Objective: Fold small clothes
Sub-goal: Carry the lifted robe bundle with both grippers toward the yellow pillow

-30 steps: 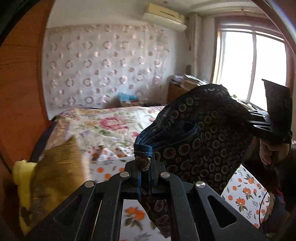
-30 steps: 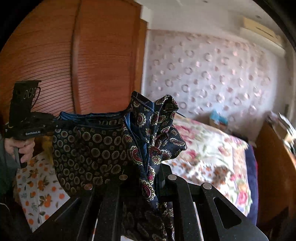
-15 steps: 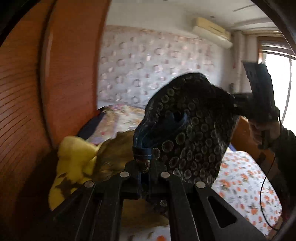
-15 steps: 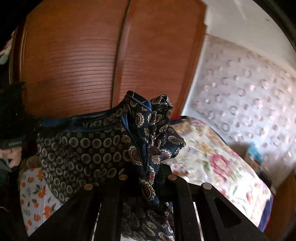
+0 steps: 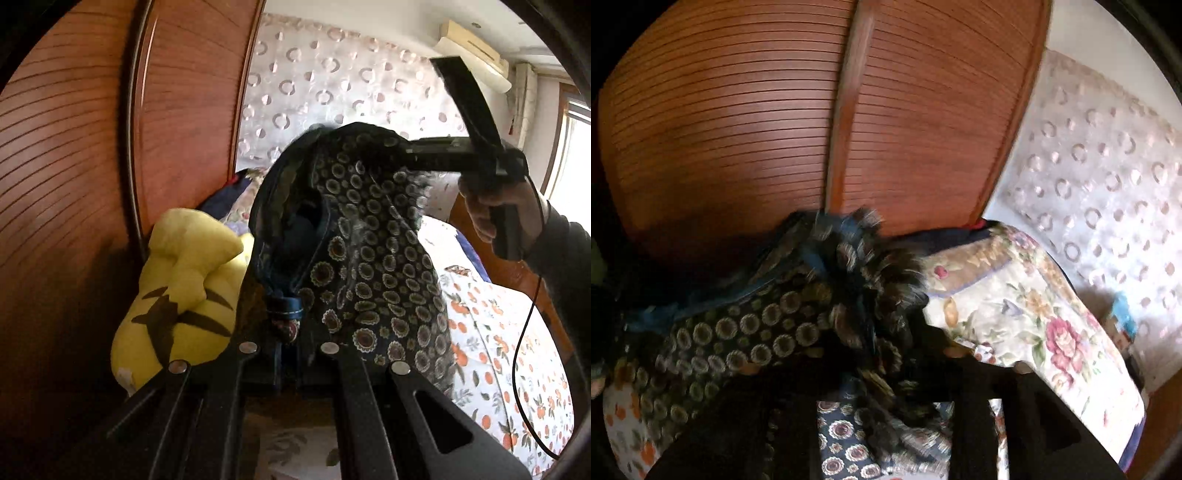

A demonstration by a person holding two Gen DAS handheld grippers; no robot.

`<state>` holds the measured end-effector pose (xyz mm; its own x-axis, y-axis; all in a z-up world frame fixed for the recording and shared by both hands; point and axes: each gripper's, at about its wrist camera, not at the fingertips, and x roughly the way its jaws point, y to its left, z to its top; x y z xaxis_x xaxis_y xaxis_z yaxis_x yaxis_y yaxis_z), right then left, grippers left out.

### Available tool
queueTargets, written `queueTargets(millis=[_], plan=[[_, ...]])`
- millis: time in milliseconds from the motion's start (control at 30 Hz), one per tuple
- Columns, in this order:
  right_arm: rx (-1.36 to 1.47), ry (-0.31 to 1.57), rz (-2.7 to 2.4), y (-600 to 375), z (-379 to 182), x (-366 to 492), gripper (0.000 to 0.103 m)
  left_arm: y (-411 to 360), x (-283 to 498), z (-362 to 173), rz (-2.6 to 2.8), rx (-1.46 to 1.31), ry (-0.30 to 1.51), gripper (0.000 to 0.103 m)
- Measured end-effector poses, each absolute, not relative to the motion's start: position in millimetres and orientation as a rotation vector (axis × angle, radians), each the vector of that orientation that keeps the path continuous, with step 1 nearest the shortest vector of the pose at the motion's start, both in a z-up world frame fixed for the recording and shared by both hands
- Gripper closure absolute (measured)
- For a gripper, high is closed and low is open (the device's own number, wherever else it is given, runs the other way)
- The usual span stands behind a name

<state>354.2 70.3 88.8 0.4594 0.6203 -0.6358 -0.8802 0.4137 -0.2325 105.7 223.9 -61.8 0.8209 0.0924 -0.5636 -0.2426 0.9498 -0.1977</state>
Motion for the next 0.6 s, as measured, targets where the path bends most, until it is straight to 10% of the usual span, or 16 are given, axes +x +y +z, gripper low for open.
queueTargets(millis=[100,333,600], plan=[[-0.532,0.494,0.950,71.6,92.9,342.2,0.043,225.1,106.1,-63.6,0.194,-0.263,0.593,0.098],[-0.449,0.592,0.944,60.2,59.1,322.6,0.041,227.3,106.0,-57.8,0.221,-0.241,0.594,0.087],[-0.438,0.686,0.899,49.3,7.1,301.8,0.041,219.2,85.6,-37.1,0.235,-0.191,0.515,0.018]])
